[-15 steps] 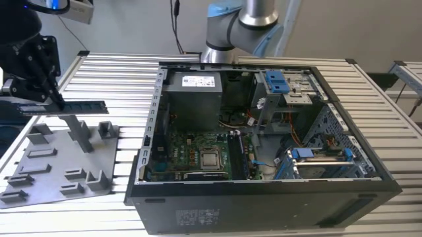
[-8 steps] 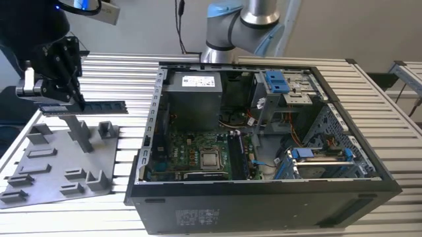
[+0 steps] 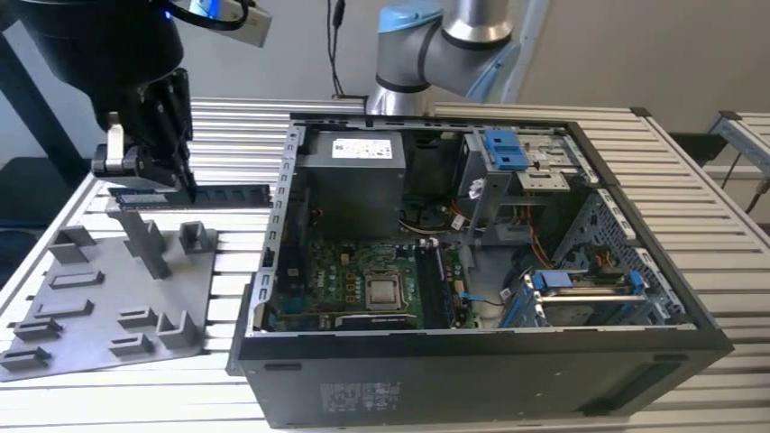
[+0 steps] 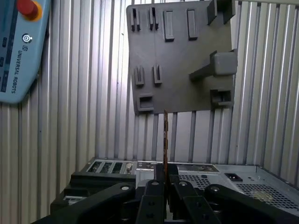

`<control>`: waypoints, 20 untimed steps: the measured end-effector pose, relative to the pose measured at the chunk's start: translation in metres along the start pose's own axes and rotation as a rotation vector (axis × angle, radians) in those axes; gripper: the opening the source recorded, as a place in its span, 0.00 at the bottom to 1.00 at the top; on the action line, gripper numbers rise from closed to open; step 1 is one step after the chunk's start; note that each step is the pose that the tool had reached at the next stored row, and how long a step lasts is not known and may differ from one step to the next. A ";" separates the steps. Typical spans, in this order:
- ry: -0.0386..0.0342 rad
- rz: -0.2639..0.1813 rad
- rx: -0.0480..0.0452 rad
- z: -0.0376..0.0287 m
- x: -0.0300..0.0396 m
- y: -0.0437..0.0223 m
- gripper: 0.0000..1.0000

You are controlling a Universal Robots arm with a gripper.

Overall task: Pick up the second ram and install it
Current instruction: 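Pick up the second ram and move it above second insertion slot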

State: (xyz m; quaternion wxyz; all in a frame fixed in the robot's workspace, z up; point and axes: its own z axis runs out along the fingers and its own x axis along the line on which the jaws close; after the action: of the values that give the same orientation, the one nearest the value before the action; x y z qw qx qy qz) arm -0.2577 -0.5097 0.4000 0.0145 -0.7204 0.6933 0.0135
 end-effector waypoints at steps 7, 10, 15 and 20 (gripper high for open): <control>0.0000 0.003 0.0001 0.0000 0.0009 -0.0235 0.14; 0.0000 0.003 0.0001 0.0000 0.0013 -0.0346 0.14; 0.0000 0.004 0.0002 0.0001 0.0021 -0.0557 0.14; 0.0000 0.004 0.0002 0.0001 0.0030 -0.0779 0.14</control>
State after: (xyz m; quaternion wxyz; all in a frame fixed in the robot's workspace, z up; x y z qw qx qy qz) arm -0.1797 -0.5097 0.4000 0.0145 -0.7191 0.6947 0.0135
